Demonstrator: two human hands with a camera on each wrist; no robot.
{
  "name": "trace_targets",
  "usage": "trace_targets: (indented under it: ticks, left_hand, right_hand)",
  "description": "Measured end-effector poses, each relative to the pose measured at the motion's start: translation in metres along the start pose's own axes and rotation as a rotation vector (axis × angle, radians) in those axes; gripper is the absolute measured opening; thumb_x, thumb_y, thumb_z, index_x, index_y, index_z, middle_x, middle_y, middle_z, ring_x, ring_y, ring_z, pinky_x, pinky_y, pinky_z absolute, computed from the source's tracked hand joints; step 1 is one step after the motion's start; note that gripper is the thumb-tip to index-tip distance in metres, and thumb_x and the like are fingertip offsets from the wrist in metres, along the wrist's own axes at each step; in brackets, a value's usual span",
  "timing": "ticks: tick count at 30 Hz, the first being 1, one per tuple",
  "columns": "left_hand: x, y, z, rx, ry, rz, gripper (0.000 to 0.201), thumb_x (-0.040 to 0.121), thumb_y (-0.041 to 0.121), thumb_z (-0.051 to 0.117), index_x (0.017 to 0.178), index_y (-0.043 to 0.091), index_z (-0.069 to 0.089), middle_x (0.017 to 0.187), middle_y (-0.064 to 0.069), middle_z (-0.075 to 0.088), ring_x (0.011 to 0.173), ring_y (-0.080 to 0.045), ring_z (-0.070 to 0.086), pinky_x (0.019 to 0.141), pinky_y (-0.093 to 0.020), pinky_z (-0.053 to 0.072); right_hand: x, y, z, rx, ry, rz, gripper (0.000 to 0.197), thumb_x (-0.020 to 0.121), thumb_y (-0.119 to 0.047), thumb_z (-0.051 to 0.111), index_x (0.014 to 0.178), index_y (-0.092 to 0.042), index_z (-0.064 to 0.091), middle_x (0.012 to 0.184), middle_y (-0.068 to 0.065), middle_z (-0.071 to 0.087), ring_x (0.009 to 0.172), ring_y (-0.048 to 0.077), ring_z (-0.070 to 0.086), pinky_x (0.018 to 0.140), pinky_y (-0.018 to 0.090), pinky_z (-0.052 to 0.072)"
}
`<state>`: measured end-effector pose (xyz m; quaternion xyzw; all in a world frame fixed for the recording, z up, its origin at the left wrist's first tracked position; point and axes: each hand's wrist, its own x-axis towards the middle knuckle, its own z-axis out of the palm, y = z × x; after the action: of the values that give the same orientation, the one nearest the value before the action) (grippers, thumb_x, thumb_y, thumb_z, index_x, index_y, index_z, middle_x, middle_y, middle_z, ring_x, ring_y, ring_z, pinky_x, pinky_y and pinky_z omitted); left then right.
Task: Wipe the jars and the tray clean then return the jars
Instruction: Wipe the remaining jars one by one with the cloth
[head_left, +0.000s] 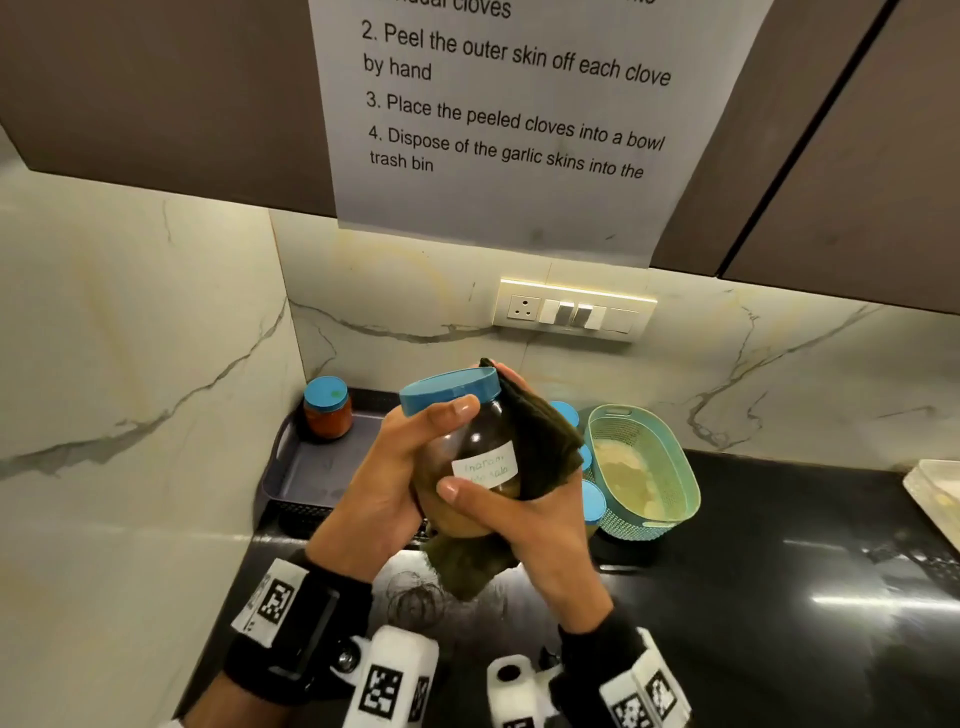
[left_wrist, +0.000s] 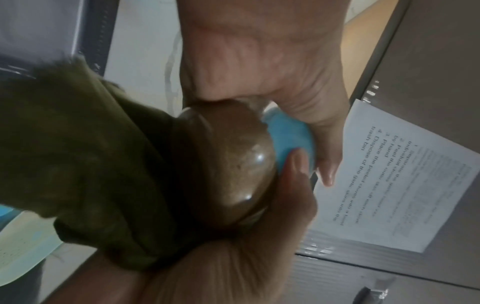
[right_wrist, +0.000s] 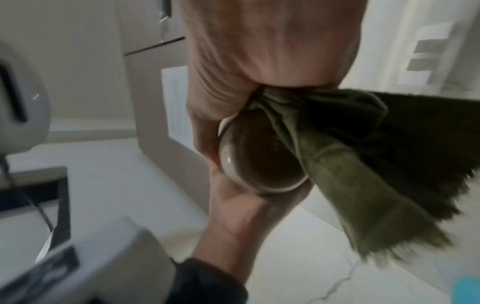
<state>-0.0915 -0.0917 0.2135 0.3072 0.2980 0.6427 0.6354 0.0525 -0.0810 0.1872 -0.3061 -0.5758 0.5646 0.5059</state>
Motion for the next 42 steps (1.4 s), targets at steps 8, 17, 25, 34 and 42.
trace_targets:
  ticks: [8, 17, 25, 34, 42]
  left_hand:
    - [-0.003, 0.004, -0.001, -0.03, -0.045, 0.04, 0.079, 0.042, 0.044, 0.103, 0.109, 0.014, 0.075, 0.095, -0.004, 0.076, 0.086, -0.017, 0.075, 0.067, -0.029, 0.061]
    - [0.001, -0.003, -0.008, 0.023, 0.079, 0.059, 0.095, 0.037, 0.055, 0.101, 0.117, 0.015, 0.07, 0.102, -0.004, 0.077, 0.096, -0.019, 0.075, 0.074, -0.031, 0.062]
    - [0.004, -0.003, -0.016, -0.036, 0.039, 0.053, 0.09, 0.033, 0.051, 0.104, 0.111, 0.017, 0.074, 0.105, -0.006, 0.077, 0.099, -0.021, 0.075, 0.076, -0.033, 0.063]
    - [0.007, -0.008, -0.018, -0.001, 0.096, 0.066, 0.1, 0.035, 0.052, 0.104, 0.12, 0.012, 0.068, 0.108, -0.008, 0.076, 0.103, -0.025, 0.074, 0.078, -0.036, 0.063]
    - [0.006, -0.003, -0.013, 0.017, 0.093, 0.101, 0.101, 0.037, 0.055, 0.102, 0.121, 0.011, 0.066, 0.103, -0.004, 0.077, 0.097, -0.019, 0.074, 0.074, -0.031, 0.062]
  right_hand:
    - [0.001, 0.006, 0.011, -0.09, 0.04, -0.359, 0.087, 0.072, 0.011, 0.088, 0.148, 0.004, 0.047, 0.157, 0.018, 0.048, 0.149, 0.033, 0.045, 0.117, 0.055, 0.044]
    - [0.012, -0.005, 0.013, -0.073, 0.016, -0.193, 0.066, 0.074, 0.005, 0.088, 0.133, -0.014, 0.063, 0.123, -0.009, 0.076, 0.121, 0.012, 0.07, 0.104, 0.043, 0.058]
    - [0.007, 0.0, 0.018, -0.201, 0.036, -0.414, 0.075, 0.079, 0.0, 0.087, 0.146, -0.014, 0.056, 0.153, 0.006, 0.057, 0.148, 0.029, 0.048, 0.117, 0.059, 0.043]
    - [0.005, 0.006, 0.018, -0.283, 0.073, -0.456, 0.074, 0.079, -0.004, 0.086, 0.146, -0.011, 0.055, 0.156, 0.004, 0.054, 0.15, 0.027, 0.045, 0.119, 0.054, 0.041]
    - [0.005, 0.001, 0.022, -0.192, 0.05, -0.346, 0.084, 0.075, 0.006, 0.089, 0.149, -0.008, 0.052, 0.151, 0.005, 0.06, 0.144, 0.025, 0.053, 0.115, 0.051, 0.048]
